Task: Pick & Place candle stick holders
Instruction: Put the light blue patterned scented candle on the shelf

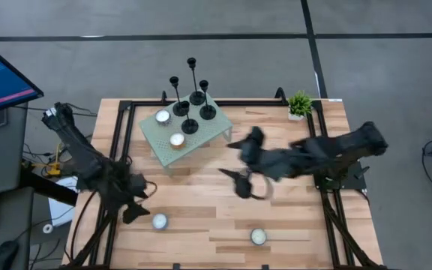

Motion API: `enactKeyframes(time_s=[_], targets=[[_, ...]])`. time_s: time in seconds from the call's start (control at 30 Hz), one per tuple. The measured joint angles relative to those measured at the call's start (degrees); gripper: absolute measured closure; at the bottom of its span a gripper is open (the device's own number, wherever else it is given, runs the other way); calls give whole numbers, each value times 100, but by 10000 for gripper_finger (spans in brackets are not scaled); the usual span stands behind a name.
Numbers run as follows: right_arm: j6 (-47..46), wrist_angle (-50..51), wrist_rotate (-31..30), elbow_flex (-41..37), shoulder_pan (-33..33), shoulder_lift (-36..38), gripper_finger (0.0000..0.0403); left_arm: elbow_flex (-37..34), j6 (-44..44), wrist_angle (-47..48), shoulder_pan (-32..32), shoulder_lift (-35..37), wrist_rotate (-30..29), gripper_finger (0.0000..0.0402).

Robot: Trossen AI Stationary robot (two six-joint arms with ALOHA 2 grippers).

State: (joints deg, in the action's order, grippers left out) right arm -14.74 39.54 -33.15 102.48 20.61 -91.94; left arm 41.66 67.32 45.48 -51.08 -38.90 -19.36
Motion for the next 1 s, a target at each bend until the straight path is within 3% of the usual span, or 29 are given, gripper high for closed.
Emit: enactKeyframes(time_s=[0.17, 0.27, 0.53, 0.7, 1.0], targets=[[-955, 848, -1401, 2, 926, 527, 57, -483, 58, -284, -188, -540, 131, 53], [-1571, 1212, -1945, 1, 1316, 674, 56, -681, 40, -709, -501, -622, -371, 53], [-2271, 1422, -2530, 0, 1773, 730, 61, -689, 20, -1571, -2480, 101, -3500, 59], [-2428, 1413, -2640, -4, 1681, 627, 62, -901, 275, -1573, -3294, 166, -3248, 76], [-2675, 1435, -2745, 0, 1631, 459, 68, -1489, 339, -1585, -3227, -539, -2758, 96]])
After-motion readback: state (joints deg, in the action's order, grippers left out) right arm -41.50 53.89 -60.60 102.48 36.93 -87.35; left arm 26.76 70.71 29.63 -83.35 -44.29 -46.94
